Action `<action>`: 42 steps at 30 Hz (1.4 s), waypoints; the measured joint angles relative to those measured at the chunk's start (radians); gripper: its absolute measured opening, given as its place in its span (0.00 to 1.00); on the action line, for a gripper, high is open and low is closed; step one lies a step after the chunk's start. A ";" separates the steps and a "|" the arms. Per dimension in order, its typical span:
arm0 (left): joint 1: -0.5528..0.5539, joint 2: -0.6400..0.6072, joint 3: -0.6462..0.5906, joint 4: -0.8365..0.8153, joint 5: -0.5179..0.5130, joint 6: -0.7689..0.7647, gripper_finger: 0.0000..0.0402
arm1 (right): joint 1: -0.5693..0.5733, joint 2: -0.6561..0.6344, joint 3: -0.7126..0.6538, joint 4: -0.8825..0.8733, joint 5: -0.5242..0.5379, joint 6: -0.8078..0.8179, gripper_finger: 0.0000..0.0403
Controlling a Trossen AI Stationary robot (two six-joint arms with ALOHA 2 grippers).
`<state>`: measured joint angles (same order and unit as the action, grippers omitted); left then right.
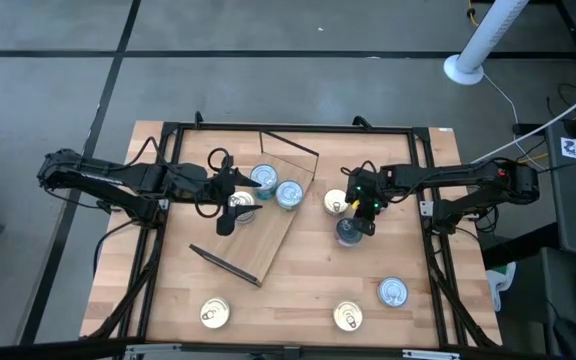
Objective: Stack canned seafood by type on shelf
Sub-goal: Put the middle red tuna can on the shelf
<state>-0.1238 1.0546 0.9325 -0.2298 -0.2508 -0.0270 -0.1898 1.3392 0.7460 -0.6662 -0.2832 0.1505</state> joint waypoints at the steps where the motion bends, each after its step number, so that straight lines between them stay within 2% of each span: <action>1: 0.000 0.000 0.000 0.000 0.000 0.000 0.64 | 0.000 0.000 0.000 0.001 0.001 0.000 0.09; 5: 0.000 0.000 0.000 0.000 0.000 0.000 0.64 | -0.001 0.000 -0.001 0.022 0.009 0.000 0.01; 20: 0.000 0.000 0.000 0.000 0.000 0.000 0.64 | -0.001 0.002 0.001 0.020 -0.050 0.010 0.01; 42: 0.000 0.000 0.000 0.000 0.000 0.000 0.64 | -0.001 0.004 0.058 0.010 -0.068 0.002 0.00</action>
<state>-0.1238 1.0546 0.9324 -0.2297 -0.2508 -0.0265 -0.1903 1.3434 0.8043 -0.6563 -0.3511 0.1524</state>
